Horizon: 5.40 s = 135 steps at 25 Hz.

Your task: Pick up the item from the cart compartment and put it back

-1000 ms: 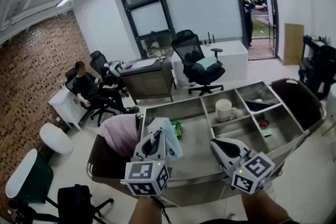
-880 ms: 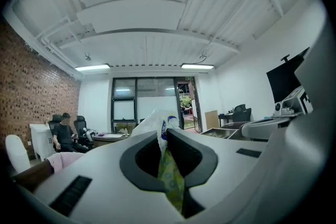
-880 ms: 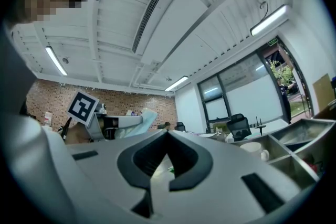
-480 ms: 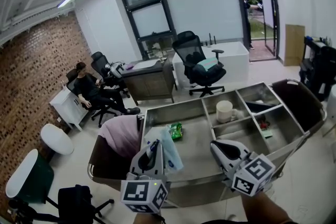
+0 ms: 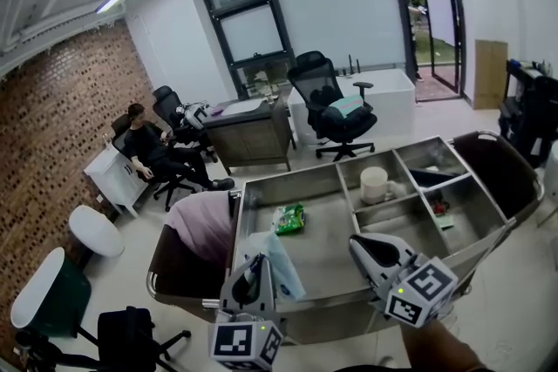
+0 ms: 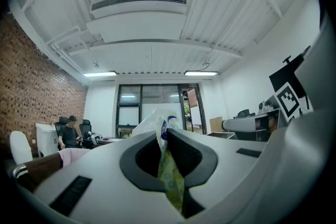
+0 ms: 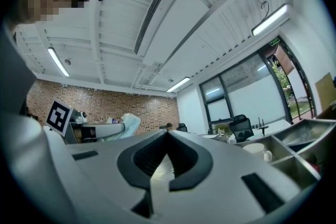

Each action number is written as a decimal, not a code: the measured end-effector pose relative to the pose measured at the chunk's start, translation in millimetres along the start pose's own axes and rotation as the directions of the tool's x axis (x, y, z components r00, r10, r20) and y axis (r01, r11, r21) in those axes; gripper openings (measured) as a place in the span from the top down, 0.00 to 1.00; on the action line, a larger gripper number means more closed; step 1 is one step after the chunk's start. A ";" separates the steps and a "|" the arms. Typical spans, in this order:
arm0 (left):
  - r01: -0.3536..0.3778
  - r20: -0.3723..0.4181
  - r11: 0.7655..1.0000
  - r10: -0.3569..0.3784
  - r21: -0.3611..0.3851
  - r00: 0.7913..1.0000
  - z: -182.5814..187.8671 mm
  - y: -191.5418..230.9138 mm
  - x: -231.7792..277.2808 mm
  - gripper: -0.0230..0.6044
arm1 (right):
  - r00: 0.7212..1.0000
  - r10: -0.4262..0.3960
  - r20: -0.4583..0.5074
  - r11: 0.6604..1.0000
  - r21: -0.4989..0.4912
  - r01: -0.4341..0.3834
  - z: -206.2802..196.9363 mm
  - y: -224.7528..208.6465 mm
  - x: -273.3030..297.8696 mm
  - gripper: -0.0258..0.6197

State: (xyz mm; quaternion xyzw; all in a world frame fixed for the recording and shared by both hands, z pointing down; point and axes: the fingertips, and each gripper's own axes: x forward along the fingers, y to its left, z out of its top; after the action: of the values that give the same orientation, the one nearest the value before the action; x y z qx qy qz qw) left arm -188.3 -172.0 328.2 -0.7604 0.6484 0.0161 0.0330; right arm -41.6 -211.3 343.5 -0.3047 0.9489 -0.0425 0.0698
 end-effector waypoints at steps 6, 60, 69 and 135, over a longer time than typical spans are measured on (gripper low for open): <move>0.002 0.006 1.000 -0.002 0.010 1.000 6.5 0.2 3.5 0.95 | 1.000 0.006 -0.003 1.000 -0.007 -0.006 0.1 2.6 1.5 0.94; 0.004 -0.117 0.998 0.003 0.060 0.993 -26.2 13.6 68.6 0.95 | 1.000 -0.021 -0.004 1.000 0.005 0.021 -4.9 -8.6 0.0 0.94; 0.027 -0.224 0.997 -0.009 0.074 0.975 -55.0 11.9 111.7 0.95 | 1.000 -0.028 -0.005 1.000 -0.001 0.028 -4.3 -10.4 -2.8 0.94; -0.012 -0.388 0.995 0.051 0.103 0.920 -99.0 41.9 149.7 0.65 | 0.999 -0.031 -0.018 1.000 0.001 0.031 -8.1 -7.9 -1.9 0.94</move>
State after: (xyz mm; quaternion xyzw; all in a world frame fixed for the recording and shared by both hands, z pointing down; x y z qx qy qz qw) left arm -207.8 -333.0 415.6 -0.7353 0.6541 -0.1674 -0.0594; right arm -36.9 -216.3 352.7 -0.3188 0.9447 -0.0467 0.0609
